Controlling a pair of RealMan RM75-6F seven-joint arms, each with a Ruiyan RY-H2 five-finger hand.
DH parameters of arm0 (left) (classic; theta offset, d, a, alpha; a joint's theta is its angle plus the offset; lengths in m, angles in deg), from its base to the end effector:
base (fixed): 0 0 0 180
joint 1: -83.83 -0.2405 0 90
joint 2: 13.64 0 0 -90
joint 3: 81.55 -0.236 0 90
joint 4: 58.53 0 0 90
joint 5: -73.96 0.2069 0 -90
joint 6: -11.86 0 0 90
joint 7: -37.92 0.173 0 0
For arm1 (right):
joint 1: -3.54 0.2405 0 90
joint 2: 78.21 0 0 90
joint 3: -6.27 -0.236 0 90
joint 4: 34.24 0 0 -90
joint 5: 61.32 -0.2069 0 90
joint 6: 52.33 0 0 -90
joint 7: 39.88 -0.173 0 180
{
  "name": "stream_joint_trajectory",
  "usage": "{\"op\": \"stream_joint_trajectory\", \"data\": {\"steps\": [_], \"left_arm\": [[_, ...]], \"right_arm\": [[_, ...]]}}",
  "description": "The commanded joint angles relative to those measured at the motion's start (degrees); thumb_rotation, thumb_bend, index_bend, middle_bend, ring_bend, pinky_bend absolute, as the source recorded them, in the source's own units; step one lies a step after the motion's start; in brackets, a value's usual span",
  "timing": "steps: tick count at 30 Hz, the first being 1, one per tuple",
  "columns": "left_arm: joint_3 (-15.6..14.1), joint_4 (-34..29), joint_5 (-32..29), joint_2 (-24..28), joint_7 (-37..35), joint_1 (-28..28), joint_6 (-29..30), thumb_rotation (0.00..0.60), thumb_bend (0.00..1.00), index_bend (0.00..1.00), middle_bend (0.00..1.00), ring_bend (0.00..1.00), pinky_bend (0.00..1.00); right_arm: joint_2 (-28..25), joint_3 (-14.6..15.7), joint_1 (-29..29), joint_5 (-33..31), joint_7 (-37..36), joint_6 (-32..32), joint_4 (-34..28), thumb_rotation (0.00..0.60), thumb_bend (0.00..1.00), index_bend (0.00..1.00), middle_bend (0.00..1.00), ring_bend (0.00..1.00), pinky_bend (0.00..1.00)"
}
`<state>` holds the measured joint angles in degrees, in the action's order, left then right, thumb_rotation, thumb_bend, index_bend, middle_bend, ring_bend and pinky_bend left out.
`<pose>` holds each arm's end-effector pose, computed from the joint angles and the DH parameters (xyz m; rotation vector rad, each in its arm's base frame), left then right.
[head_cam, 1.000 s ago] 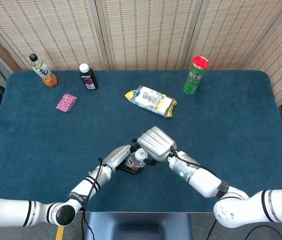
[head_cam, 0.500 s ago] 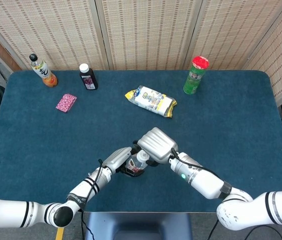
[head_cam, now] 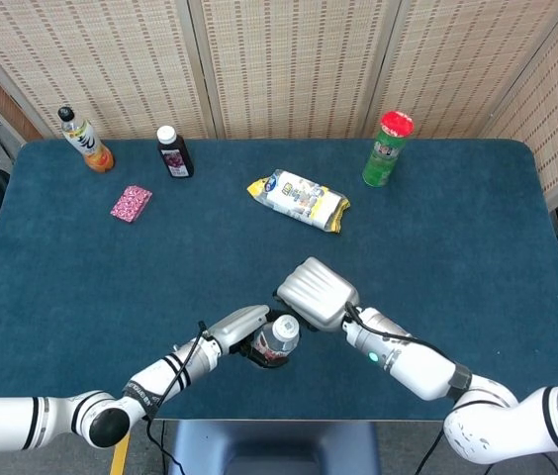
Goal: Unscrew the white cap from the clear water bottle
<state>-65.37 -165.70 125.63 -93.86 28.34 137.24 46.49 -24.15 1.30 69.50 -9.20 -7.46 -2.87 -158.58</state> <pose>-0.0062 0.2970 -0.0387 -2.0294 -1.8792 -1.1290 0.0070 -0.3039 0.0703 2.2828 -0.5516 0.8462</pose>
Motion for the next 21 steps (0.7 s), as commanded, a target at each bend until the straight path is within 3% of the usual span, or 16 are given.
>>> {"op": "stream_joint_trajectory", "data": {"steps": [1,7,9,17,19,21], "left_arm": [[0.4,1.5,1.6,0.0,-1.8,-0.3,-1.4,0.600,0.62,0.61,0.79,0.43,0.28],[-0.4,3.2,2.1,-0.2,-2.3,-0.1,-1.1,0.600,0.62,0.61,0.79,0.43,0.28],[-0.6,3.6,1.8,-0.3,-2.4,0.1,-1.0,0.600,0.62,0.61,0.79,0.43,0.28],[-0.7,5.9,-0.6,-0.3,-3.6,0.8,-1.2,0.600,0.62,0.61,0.79,0.43,0.28],[-0.6,6.6,-1.8,-0.3,-4.1,0.9,-1.4,0.600,0.62,0.61,0.79,0.43,0.28],[0.0,7.2,-3.3,-0.2,-5.2,0.9,-1.0,0.600,0.62,0.61,0.79,0.43,0.28]], "right_arm": [[0.0,-0.2,-1.6,2.7,-1.5,0.6,0.5,0.600,0.43,0.55,0.89,0.77,0.58],[-0.1,-0.8,-3.5,3.8,-3.7,1.6,1.6,0.600,0.41,0.16,0.89,0.74,0.58],[-0.5,-0.9,-3.8,3.8,-4.2,1.2,1.7,0.600,0.39,0.09,0.89,0.73,0.58],[-2.1,-1.1,-5.3,4.2,-6.7,-0.4,1.6,0.600,0.30,0.01,0.89,0.72,0.57],[-2.8,-1.1,-5.9,4.5,-8.1,-1.3,1.1,0.572,0.27,0.00,0.89,0.71,0.57],[-3.4,-1.2,-6.7,4.8,-10.9,-2.6,0.4,0.501,0.24,0.00,0.89,0.71,0.56]]}}
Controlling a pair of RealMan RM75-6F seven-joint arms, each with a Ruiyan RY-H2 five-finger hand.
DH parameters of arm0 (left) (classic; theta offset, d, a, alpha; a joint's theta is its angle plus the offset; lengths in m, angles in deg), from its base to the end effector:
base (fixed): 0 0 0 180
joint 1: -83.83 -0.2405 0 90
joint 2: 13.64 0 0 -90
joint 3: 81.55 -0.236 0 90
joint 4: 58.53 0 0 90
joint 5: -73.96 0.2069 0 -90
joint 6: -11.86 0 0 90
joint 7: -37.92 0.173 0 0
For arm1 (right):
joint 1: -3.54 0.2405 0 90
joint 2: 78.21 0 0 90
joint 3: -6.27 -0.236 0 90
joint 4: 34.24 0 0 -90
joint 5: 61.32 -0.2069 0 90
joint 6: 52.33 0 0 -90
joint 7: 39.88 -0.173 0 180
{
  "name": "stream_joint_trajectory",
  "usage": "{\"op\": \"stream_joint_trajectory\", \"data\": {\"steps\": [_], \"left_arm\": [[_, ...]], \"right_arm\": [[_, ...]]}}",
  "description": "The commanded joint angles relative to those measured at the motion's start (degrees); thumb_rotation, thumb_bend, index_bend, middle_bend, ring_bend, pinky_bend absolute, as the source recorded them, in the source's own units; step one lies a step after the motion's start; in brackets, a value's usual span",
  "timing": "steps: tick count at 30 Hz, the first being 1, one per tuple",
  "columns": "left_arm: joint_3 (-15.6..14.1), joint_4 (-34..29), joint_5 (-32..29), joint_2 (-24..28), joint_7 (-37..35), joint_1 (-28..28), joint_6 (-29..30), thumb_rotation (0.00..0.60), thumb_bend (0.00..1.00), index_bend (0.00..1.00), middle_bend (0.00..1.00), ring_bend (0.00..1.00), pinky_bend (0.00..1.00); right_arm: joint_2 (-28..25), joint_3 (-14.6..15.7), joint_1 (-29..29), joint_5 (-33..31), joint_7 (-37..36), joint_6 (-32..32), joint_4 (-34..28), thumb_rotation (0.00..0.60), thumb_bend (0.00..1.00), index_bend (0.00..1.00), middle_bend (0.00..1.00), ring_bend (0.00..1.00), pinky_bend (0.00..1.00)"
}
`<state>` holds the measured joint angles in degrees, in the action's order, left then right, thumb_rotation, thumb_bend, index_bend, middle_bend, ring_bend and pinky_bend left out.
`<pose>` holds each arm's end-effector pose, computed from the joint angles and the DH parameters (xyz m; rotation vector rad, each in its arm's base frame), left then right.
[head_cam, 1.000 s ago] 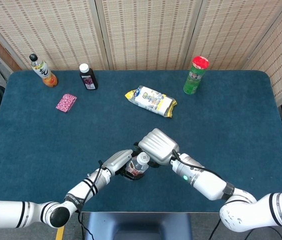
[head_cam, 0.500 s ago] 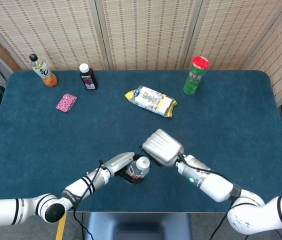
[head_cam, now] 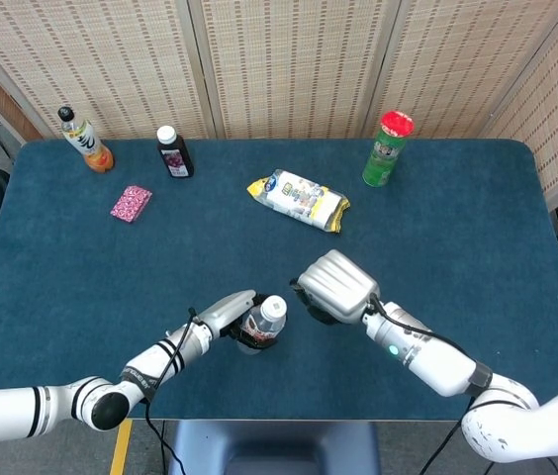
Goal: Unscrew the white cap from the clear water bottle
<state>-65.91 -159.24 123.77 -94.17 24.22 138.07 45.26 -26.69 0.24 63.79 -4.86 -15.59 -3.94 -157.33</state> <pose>-0.0295 0.3253 -0.0409 -1.9107 -1.9171 -1.0936 -0.0167 -0.3107 0.0839 2.2189 -0.6899 0.8780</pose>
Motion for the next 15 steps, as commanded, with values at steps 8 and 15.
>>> {"op": "stream_joint_trajectory", "data": {"steps": [8,15], "left_arm": [[2.3,-0.3,-3.5,1.2,-2.5,-0.2,2.0,0.600,0.62,0.61,0.80,0.43,0.28],[2.1,-1.2,-3.8,1.6,-1.9,0.1,2.5,0.600,0.62,0.61,0.80,0.43,0.28]], "right_arm": [[-2.8,-3.4,-5.1,4.9,-25.9,-13.2,1.8,0.378,0.24,0.00,0.89,0.75,0.58],[-4.1,-5.9,-6.3,11.7,-36.1,-20.3,5.7,0.285,0.44,0.00,0.89,0.79,0.58]]}}
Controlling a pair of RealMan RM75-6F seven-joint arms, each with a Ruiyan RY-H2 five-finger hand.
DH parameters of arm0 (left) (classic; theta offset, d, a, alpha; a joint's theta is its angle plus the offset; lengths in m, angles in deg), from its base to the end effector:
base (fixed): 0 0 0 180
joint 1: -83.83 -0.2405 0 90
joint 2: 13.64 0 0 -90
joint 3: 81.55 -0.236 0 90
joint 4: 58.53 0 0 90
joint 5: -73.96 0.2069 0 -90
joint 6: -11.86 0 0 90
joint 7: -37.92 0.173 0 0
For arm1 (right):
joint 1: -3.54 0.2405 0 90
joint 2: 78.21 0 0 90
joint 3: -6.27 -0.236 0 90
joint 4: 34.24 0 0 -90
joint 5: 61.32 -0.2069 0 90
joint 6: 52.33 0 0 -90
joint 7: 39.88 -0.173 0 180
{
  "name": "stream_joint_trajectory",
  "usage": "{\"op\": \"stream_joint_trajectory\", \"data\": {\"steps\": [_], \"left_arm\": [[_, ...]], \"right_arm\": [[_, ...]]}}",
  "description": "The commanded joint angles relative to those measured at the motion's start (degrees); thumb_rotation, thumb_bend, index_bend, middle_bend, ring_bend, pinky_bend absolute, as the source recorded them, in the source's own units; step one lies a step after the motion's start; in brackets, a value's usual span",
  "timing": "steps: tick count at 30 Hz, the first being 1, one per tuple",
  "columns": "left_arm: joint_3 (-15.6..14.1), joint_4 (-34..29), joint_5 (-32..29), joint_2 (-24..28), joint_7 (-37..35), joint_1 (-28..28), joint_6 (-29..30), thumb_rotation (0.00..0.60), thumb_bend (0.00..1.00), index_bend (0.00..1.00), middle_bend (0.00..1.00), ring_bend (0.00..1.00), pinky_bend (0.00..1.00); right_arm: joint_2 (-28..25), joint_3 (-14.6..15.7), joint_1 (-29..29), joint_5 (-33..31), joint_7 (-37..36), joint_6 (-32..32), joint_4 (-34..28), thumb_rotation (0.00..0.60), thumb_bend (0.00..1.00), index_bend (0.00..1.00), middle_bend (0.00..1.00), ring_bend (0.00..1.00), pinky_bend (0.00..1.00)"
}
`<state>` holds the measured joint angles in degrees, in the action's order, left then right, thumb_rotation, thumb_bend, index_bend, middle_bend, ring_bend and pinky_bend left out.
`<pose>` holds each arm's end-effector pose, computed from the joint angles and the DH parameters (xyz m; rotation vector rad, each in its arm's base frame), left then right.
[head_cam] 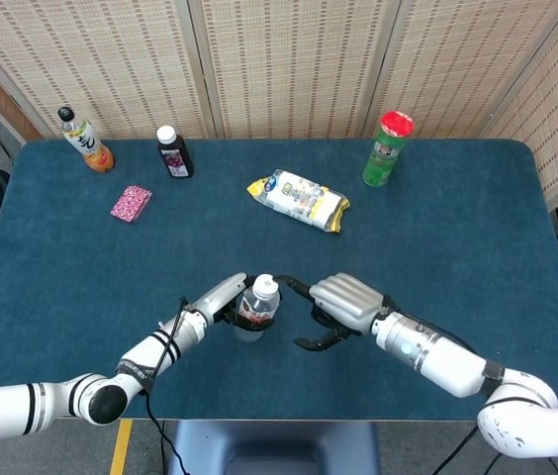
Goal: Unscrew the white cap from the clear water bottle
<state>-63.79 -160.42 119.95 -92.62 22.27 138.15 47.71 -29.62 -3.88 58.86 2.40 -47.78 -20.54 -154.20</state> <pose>-0.0246 0.3385 -0.0242 -1.7803 -1.9755 -1.1776 -0.0423 -0.3038 0.0723 2.2272 -1.3059 0.8864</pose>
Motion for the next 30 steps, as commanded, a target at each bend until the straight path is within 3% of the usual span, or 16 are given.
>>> {"op": "stream_joint_trajectory", "data": {"steps": [1,10,15,22,23,24,27,28,30], "left_arm": [[0.0,-0.1,-0.1,0.1,0.1,0.1,0.2,0.600,0.62,0.61,0.80,0.43,0.28],[0.1,-0.6,-0.5,0.8,0.0,-0.2,0.9,0.600,0.62,0.61,0.80,0.43,0.28],[0.0,-0.3,-1.6,0.9,0.1,0.2,0.8,0.600,0.62,0.61,0.80,0.43,0.28],[-0.1,-0.7,-4.9,0.8,1.6,1.4,2.4,0.600,0.62,0.61,0.80,0.43,0.28],[-0.3,-0.7,-5.1,0.8,1.9,1.4,2.4,0.600,0.62,0.61,0.80,0.43,0.28],[-0.5,-0.7,-5.2,0.8,2.2,1.4,2.5,0.600,0.62,0.61,0.80,0.43,0.28],[-1.2,-0.6,-5.4,0.8,2.8,1.5,2.5,0.600,0.62,0.61,0.80,0.43,0.28],[-1.4,-0.5,-5.5,0.7,3.0,1.5,2.5,0.600,0.62,0.61,0.80,0.43,0.28],[-1.7,-0.2,-5.7,0.4,3.2,1.6,2.4,0.600,0.62,0.61,0.80,0.43,0.28]], "right_arm": [[-1.3,-1.8,-1.7,5.5,-3.9,-3.6,3.1,0.269,0.50,0.00,0.89,0.79,0.58],[0.1,-0.6,-3.5,7.0,-4.4,-2.5,6.0,0.266,0.65,0.00,0.89,0.82,0.64],[2.2,-1.7,-3.5,7.1,-11.3,-5.4,8.0,0.271,0.83,0.00,0.89,0.83,0.66],[5.9,-2.7,-5.0,14.2,-16.2,-2.5,11.5,0.272,0.84,0.00,0.89,0.84,0.66],[5.9,-2.7,-5.0,14.6,-15.6,-2.1,12.1,0.273,0.82,0.00,0.89,0.84,0.66],[5.9,-2.8,-4.9,14.6,-14.4,-1.5,12.7,0.275,0.73,0.00,0.89,0.83,0.66],[5.2,-3.1,-4.6,12.7,-5.6,1.8,14.0,0.288,0.26,0.00,0.89,0.79,0.62],[4.8,-3.4,-4.4,10.9,-1.2,3.5,13.9,0.290,0.18,0.00,0.89,0.78,0.60],[3.7,-3.7,-3.6,7.1,5.3,5.0,12.8,0.295,0.12,0.00,0.89,0.78,0.59]]}}
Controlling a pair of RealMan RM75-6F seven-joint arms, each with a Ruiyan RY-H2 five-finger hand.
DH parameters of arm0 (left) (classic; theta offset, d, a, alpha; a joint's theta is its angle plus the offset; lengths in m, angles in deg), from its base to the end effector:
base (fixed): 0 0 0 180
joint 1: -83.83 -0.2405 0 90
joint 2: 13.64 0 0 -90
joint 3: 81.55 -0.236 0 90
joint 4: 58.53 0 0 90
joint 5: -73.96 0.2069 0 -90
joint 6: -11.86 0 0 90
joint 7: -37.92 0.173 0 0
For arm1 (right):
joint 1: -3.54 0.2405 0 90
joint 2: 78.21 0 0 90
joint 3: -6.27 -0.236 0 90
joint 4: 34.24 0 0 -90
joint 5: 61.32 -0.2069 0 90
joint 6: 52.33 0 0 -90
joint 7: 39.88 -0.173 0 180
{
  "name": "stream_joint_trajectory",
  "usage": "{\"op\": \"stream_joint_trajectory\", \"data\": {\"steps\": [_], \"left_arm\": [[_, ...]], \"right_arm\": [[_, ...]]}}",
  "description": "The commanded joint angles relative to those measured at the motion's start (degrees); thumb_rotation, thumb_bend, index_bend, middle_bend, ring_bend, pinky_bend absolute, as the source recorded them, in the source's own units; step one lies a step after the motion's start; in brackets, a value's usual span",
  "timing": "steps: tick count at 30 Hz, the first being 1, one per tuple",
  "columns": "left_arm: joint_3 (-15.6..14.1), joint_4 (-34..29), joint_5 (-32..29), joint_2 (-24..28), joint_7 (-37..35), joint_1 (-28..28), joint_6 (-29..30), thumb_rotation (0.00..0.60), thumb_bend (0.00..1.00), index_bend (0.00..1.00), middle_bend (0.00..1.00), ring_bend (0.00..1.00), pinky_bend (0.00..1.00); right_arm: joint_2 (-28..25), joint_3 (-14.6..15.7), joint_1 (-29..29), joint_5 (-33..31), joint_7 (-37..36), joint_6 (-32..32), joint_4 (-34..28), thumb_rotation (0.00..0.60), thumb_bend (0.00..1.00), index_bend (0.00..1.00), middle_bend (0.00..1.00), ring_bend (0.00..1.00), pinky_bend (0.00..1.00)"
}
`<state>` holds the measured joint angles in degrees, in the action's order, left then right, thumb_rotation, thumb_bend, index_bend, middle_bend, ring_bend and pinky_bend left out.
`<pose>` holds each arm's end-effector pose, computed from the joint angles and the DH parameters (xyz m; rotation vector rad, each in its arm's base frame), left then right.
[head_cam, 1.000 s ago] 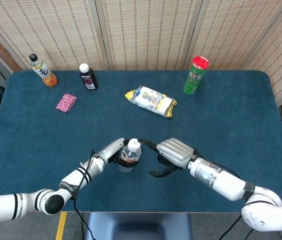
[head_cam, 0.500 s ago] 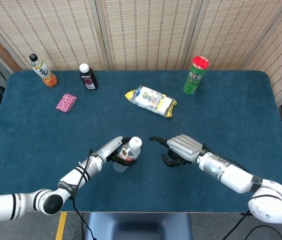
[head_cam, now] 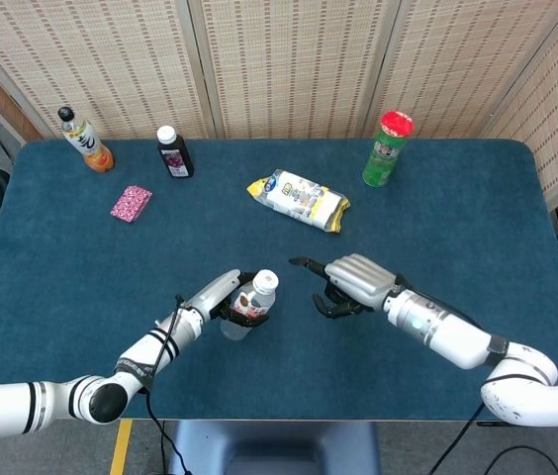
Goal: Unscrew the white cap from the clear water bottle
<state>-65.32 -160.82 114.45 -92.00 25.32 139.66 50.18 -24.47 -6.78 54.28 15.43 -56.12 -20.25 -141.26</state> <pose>-0.0329 0.3428 -0.0226 -1.7273 -1.9625 -1.1392 -0.0682 -0.3439 0.0767 2.1779 -1.2005 0.9459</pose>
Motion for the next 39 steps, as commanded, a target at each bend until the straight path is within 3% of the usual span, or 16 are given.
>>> {"op": "stream_joint_trajectory", "data": {"steps": [1,7,13,19,24,29,33,39], "left_arm": [[-0.2,0.4,-0.3,-0.4,0.2,0.2,-0.2,0.600,0.62,0.61,0.80,0.43,0.28],[-0.4,0.4,-0.4,-1.2,0.9,0.8,-0.2,0.600,0.62,0.61,0.80,0.43,0.28],[-0.5,-0.7,-1.0,-1.9,2.2,1.5,0.7,0.600,0.62,0.61,0.80,0.43,0.28],[-0.7,-2.4,-1.7,-2.0,4.0,2.1,2.2,0.600,0.62,0.61,0.80,0.43,0.28],[-0.4,-2.9,-3.0,-2.0,4.6,2.7,2.6,0.600,0.62,0.61,0.80,0.43,0.28],[-0.3,-3.2,-3.3,-2.0,4.9,3.0,2.6,0.600,0.62,0.61,0.80,0.43,0.28],[-0.4,-2.9,-3.4,-2.1,4.8,3.0,2.4,0.600,0.62,0.61,0.80,0.43,0.28],[-0.5,-2.5,-3.2,-2.3,4.7,2.8,2.2,0.600,0.62,0.61,0.80,0.43,0.28]], "right_arm": [[-2.3,-1.0,1.7,-8.8,17.7,5.6,-1.1,0.297,0.09,0.00,0.89,0.77,0.58],[-5.4,0.0,6.2,-21.0,34.8,9.7,-8.4,0.303,0.01,0.00,0.89,0.77,0.55],[-3.3,1.2,9.8,-28.0,42.7,13.2,-11.8,0.305,0.00,0.01,0.89,0.78,0.55],[0.3,2.4,12.3,-31.8,45.8,14.4,-11.8,0.306,0.00,0.17,0.89,0.79,0.55],[2.7,3.5,14.0,-34.6,48.0,15.4,-11.2,0.316,0.00,0.22,0.89,0.81,0.56],[4.4,4.2,14.9,-35.4,49.1,16.8,-10.5,0.369,0.02,0.29,0.89,0.83,0.57],[5.3,4.3,14.8,-34.9,48.6,17.4,-10.0,0.447,0.06,0.37,0.90,0.84,0.58],[5.6,4.4,15.0,-34.7,47.6,17.0,-9.9,0.494,0.08,0.40,0.91,0.85,0.58]]}}
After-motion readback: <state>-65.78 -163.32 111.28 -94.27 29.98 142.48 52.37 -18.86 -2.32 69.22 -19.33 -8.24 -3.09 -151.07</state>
